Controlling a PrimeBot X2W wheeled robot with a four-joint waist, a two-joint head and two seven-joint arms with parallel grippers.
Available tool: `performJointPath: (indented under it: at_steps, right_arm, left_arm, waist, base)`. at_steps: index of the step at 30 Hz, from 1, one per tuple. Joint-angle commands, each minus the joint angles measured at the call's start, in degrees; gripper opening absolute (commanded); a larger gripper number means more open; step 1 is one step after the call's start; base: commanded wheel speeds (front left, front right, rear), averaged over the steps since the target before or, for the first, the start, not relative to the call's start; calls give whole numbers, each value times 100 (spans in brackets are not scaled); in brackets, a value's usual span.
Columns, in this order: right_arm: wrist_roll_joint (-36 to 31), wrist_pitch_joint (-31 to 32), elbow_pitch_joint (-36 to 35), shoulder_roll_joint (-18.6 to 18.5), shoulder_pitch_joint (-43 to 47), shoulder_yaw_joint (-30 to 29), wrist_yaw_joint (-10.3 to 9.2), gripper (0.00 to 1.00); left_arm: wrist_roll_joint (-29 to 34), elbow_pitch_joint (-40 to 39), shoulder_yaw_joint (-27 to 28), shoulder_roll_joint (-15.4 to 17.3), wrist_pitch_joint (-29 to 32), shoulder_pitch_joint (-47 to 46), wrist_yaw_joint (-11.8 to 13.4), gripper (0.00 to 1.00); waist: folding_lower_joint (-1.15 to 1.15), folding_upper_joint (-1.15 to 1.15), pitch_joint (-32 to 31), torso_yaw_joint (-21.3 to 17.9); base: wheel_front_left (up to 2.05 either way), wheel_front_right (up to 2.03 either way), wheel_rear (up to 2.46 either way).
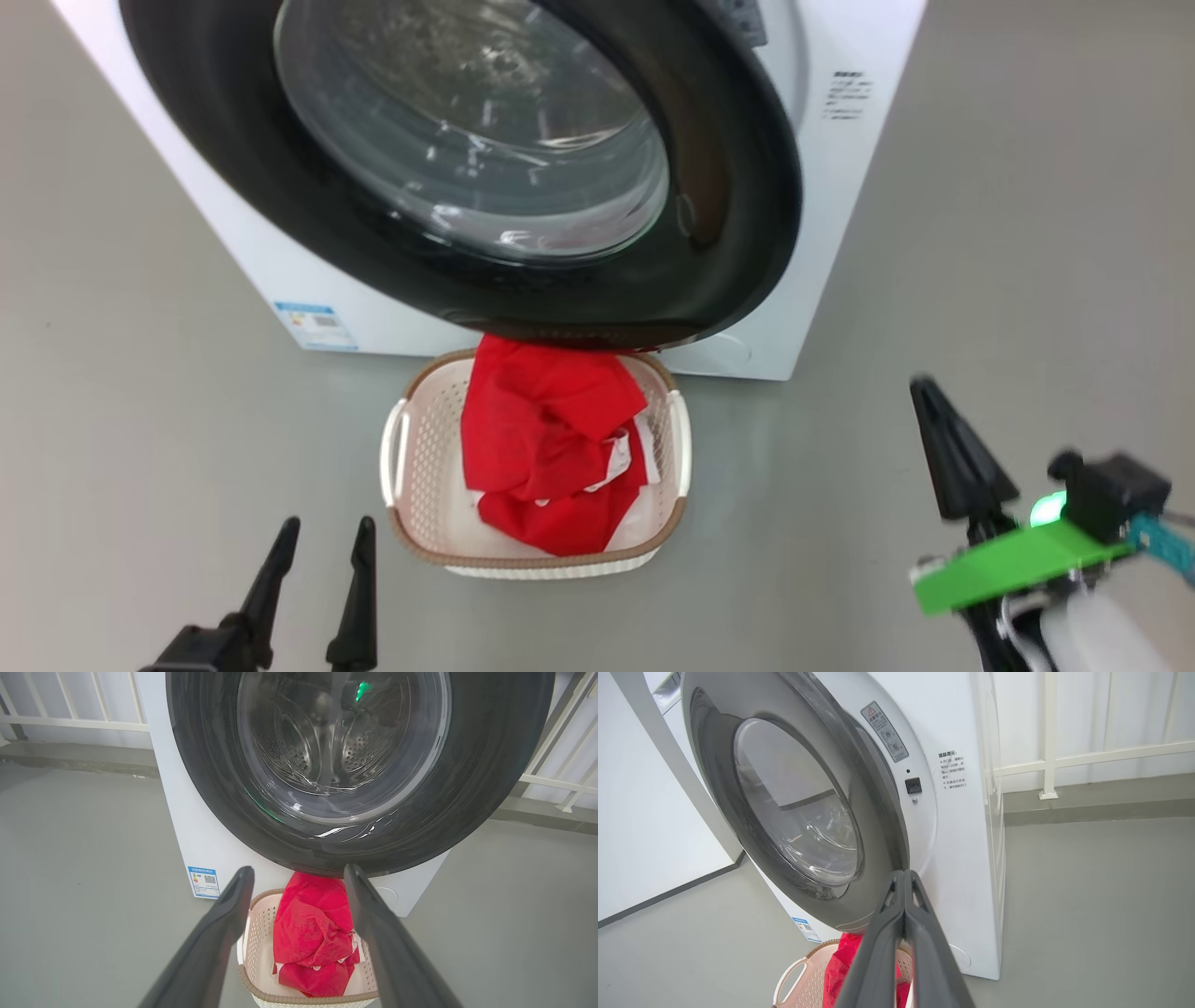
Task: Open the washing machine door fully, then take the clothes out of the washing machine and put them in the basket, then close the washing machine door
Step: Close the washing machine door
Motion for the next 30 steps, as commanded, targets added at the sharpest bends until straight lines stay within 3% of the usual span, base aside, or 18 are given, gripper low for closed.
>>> performJointPath:
  at_steps: [1, 11, 30]
  right_arm:
    - [60, -37, -107, -99, -334, 186, 36, 0]
    - [136, -37, 98, -333, -1699, 595, 36, 0]
    - [247, -37, 337, -637, -2641, 439, 36, 0]
  left_arm:
    - [-79, -158, 134, 44, -29, -229, 53, 100]
    - [-325, -203, -133, 44, -29, -561, 135, 100]
    - [-659, -353, -664, 44, -29, -1062, 300, 100]
  waist:
    - [0, 0, 180, 197]
    - [0, 0, 706, 633]
    - [0, 0, 1502, 1103]
  base:
    - [0, 0, 0]
    - [0, 0, 0]
    - [0, 0, 0]
